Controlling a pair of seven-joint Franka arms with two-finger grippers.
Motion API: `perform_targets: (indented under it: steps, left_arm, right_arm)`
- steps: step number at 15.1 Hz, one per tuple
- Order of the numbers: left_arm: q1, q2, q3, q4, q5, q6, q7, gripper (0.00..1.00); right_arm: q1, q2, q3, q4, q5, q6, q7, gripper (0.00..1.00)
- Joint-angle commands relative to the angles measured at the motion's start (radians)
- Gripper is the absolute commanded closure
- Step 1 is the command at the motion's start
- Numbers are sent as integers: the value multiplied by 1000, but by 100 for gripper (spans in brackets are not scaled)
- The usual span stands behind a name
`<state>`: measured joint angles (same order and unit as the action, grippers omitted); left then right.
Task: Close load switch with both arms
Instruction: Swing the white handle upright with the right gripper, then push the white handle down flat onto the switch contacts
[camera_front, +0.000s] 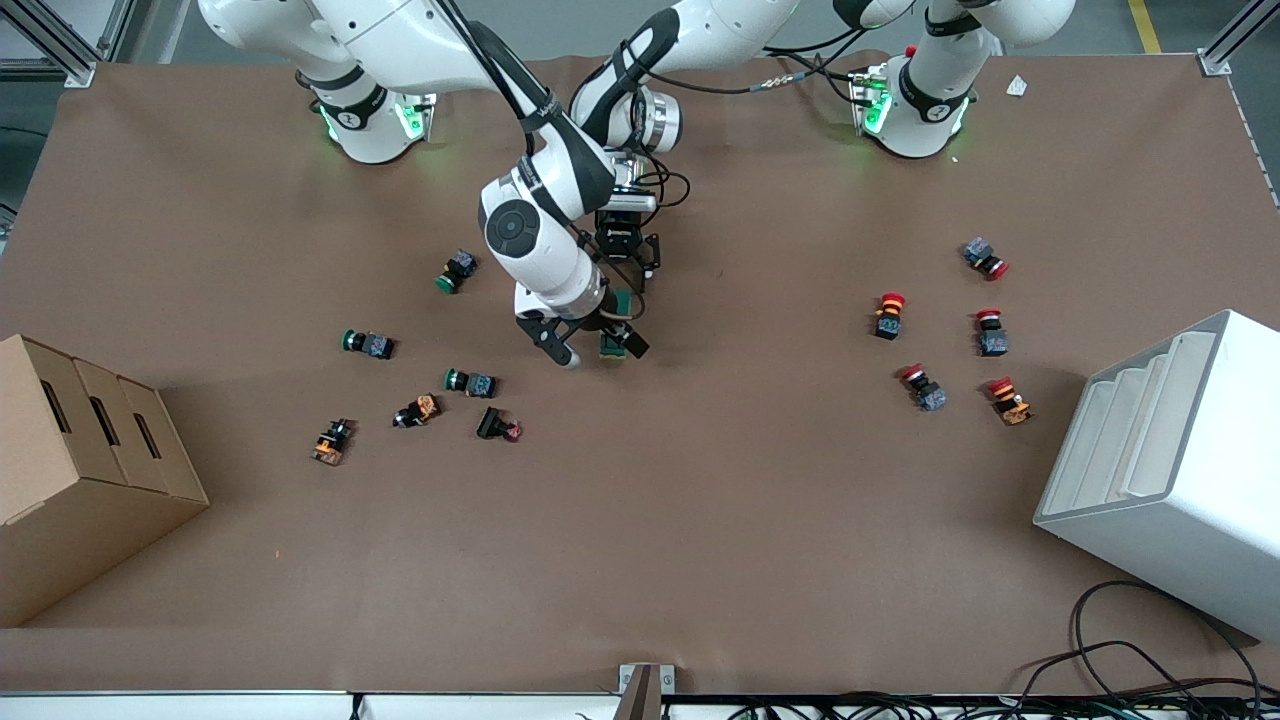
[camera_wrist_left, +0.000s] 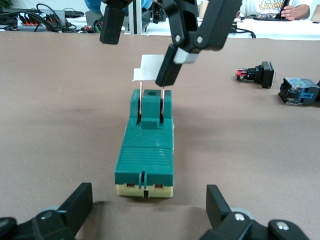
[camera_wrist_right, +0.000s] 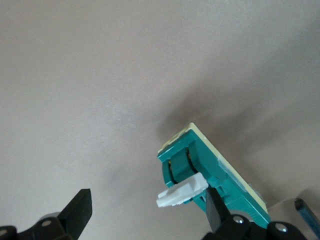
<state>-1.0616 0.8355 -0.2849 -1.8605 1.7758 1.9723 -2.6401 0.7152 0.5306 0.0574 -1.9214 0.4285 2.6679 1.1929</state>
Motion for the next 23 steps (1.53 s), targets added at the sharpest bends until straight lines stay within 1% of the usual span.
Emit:
perform_targets:
  steps: [1, 7, 12, 18, 23]
  left_arm:
    - [-12, 25, 0, 6, 10, 8, -43, 0]
    - [-12, 25, 0, 6, 10, 8, -43, 0]
    - [-12, 25, 0, 6, 10, 8, -43, 0]
    - [-12, 27, 0, 6, 10, 8, -43, 0]
    - [-12, 31, 0, 4, 10, 8, -41, 0]
  right_arm:
    - [-5, 8, 9, 21, 15, 4, 7, 0]
    - [-14, 15, 9, 53, 12, 4, 7, 0]
    - [-16, 57, 7, 85, 3, 6, 4, 0]
    - [-42, 75, 4, 116, -5, 3, -9, 0]
    - [-42, 115, 4, 136, -33, 6, -7, 0]
